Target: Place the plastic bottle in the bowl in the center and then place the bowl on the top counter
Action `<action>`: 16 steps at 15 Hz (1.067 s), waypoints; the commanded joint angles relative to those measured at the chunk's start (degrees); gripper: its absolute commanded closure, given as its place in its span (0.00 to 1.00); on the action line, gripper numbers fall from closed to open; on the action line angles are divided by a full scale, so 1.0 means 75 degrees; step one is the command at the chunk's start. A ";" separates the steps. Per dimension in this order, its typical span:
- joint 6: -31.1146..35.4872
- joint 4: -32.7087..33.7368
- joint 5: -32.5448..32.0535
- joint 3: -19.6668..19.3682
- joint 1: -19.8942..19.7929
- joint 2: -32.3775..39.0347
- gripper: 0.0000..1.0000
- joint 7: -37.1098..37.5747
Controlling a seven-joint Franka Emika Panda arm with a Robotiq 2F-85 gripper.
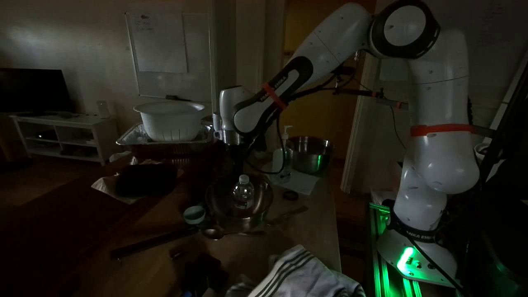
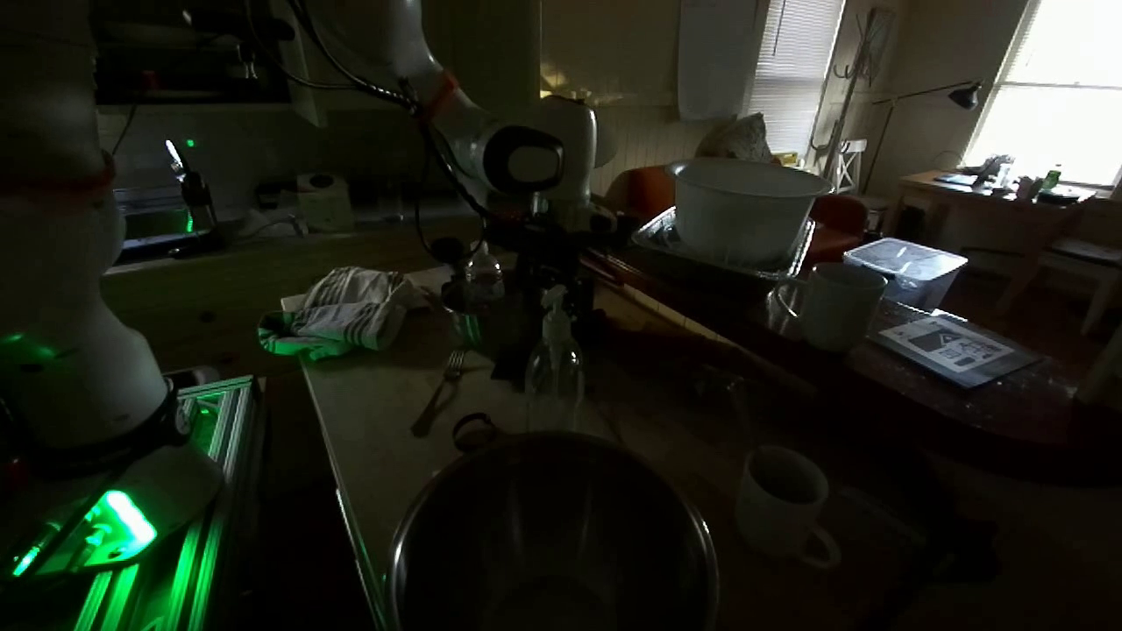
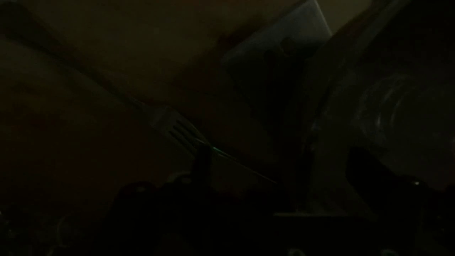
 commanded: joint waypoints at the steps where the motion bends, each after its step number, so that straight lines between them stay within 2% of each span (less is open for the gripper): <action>1: 0.0728 -0.0120 0.0298 0.0213 -0.0067 0.0164 0.34 -0.0185; 5: 0.0922 -0.0228 0.0313 0.0313 -0.0060 -0.0059 0.65 -0.0088; 9: 0.0612 -0.0223 0.0228 0.0277 -0.0016 -0.0341 0.96 0.0071; 10: 0.0526 -0.0194 0.0225 0.0269 -0.0014 -0.0362 1.00 0.0074; 16: -0.0941 0.0108 0.0702 0.0343 -0.0104 -0.0389 0.99 -0.0343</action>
